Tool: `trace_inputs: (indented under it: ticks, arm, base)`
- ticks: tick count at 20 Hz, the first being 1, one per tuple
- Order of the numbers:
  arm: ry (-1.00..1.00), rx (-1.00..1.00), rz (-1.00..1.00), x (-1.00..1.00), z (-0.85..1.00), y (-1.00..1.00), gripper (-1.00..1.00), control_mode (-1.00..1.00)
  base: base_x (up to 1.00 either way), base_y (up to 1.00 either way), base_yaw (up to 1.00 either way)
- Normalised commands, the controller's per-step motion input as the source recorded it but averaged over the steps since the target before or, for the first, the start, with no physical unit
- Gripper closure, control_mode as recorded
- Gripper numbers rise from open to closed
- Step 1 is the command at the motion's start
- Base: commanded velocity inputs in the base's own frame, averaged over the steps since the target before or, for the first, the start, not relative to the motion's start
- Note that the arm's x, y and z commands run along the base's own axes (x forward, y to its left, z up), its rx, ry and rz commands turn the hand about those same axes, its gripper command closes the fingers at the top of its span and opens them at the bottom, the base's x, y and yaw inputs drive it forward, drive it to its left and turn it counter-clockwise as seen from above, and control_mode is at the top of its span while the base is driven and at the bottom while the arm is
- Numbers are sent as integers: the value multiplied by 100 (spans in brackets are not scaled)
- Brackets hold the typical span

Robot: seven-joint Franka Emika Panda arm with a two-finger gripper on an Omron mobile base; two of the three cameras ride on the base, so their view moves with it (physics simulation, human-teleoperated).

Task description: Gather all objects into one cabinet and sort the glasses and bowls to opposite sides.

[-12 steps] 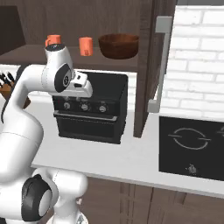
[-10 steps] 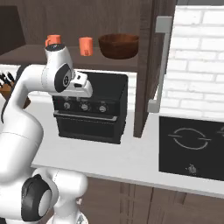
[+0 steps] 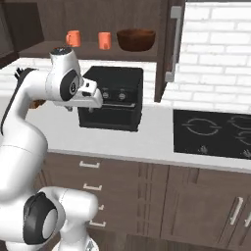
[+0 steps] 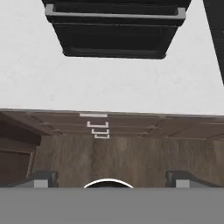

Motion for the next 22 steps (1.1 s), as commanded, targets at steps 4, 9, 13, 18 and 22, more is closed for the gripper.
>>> trace_inputs:
  ticks: [4, 9, 13, 18, 22]
  arm:
    - [0, 0, 0, 0, 0, 0, -100, 100]
    - [0, 0, 0, 0, 0, 0, -100, 100]
    - [0, 0, 0, 0, 0, 0, -100, 100]
    - [0, 0, 0, 0, 0, 0, -100, 100]
    - [0, 0, 0, 0, 0, 0, -100, 100]
  base:
    - [-78, 0, -19]
    - [-55, 0, -10]
    - [-27, 1, -20]
    - [0, 1, -77]
    - [0, 2, -90]
